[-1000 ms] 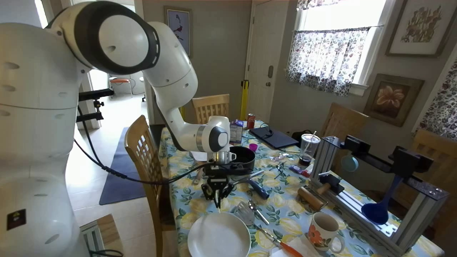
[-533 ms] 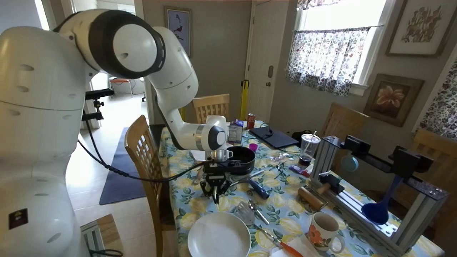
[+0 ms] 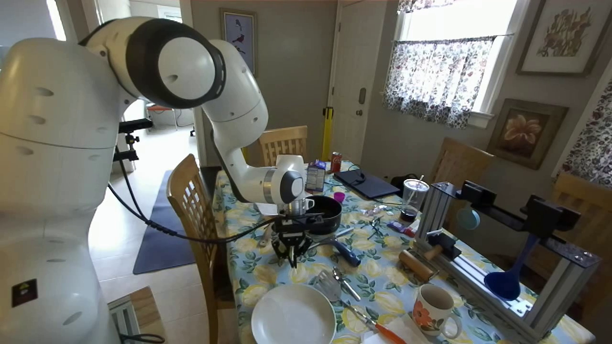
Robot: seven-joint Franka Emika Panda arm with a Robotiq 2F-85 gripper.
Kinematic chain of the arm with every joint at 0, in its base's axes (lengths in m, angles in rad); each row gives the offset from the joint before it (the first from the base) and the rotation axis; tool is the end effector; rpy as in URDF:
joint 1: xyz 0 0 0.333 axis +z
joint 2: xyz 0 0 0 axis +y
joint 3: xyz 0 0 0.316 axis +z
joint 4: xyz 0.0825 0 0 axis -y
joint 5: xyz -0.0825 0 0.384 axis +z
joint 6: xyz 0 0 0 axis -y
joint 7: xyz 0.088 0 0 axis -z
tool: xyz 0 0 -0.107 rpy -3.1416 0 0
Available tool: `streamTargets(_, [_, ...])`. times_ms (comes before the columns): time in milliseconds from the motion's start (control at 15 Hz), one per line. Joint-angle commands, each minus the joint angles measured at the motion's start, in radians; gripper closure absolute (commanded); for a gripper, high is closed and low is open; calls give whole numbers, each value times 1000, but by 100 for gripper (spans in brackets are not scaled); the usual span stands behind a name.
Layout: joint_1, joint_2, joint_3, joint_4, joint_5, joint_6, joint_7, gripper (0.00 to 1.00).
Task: Use the knife to poke at the ball
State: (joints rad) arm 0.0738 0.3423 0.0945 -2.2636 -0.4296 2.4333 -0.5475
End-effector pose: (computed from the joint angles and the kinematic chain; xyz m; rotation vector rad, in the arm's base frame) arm 0.5121 0.0874 0.1952 2.5364 1.4935 -0.2974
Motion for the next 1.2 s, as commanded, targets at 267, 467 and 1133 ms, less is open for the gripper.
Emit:
streamTargets(267, [2, -7, -5, -20, -2, -32, 49, 98])
streamTargets(467, [6, -27, -8, -32, 1, -88, 80, 98])
streamTargets(1133, [-1, -83, 18, -40, 53, -352, 81, 98])
